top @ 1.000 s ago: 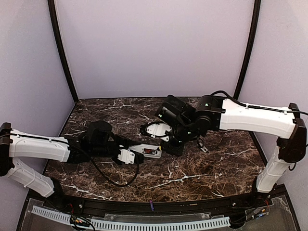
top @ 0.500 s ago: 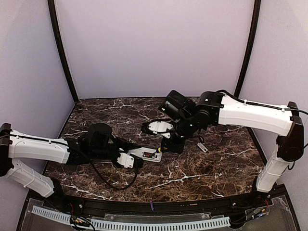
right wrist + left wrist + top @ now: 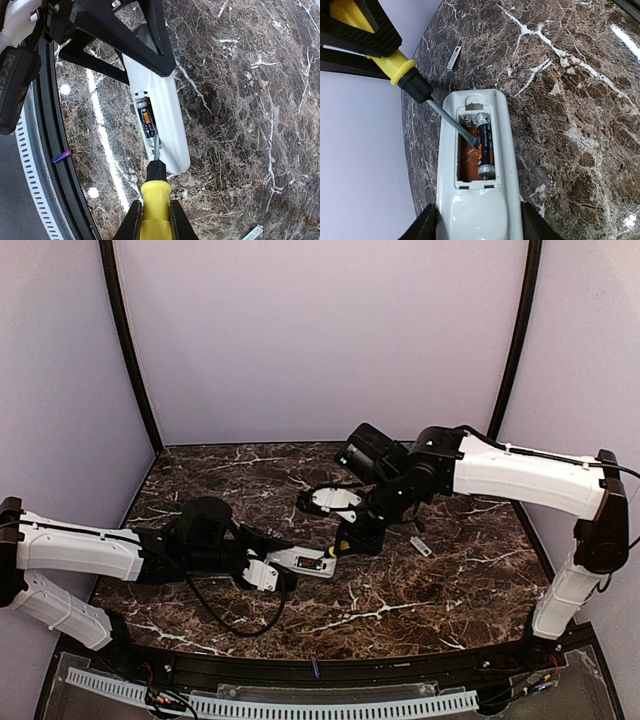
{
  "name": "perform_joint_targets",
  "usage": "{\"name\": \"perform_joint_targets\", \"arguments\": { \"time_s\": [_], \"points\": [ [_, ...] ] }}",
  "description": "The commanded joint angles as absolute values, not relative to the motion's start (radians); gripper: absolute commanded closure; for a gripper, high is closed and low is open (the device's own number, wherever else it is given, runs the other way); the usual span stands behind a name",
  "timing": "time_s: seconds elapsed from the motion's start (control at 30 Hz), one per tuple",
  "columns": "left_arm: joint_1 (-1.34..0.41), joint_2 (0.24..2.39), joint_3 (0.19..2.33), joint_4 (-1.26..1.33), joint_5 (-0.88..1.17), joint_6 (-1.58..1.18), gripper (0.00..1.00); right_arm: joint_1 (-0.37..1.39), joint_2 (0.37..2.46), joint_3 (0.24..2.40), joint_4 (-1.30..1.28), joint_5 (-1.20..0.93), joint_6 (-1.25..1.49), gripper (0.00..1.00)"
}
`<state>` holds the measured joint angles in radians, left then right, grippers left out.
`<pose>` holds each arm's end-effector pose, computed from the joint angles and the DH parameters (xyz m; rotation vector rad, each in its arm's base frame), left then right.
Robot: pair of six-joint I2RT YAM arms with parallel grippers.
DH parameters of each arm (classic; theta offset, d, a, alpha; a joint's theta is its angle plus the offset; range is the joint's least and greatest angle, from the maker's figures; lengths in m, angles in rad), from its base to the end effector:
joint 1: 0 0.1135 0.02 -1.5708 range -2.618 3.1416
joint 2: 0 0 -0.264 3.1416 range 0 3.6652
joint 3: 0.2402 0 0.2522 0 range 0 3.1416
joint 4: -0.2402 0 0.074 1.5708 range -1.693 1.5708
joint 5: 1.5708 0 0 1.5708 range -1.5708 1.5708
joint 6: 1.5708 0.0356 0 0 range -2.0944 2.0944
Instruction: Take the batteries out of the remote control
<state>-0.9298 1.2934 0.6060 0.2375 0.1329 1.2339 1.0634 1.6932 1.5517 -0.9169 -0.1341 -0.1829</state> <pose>0.1598 -0.2220 0.2108 1.8186 0.8722 0.0590 0.1692 0.3141 0.3051 -1.6121 2.1620 0.4648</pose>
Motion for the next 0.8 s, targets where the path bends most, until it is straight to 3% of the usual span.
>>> {"name": "perform_joint_targets", "arguments": {
  "time_s": [0.0,0.43,0.77],
  "points": [
    [-0.932,1.264,0.601,0.256,0.126,1.242,1.0,1.064,1.718,1.561,-0.954,-0.098,-0.175,1.0],
    [-0.931,1.283,0.607,0.244,0.116,1.248,1.0,1.107,1.753,1.622,-1.037,0.07,-0.153,1.0],
    [-0.935,1.282,0.606,0.245,0.122,1.246,1.0,1.112,1.757,1.6,-1.006,0.014,-0.173,1.0]
  ]
}}
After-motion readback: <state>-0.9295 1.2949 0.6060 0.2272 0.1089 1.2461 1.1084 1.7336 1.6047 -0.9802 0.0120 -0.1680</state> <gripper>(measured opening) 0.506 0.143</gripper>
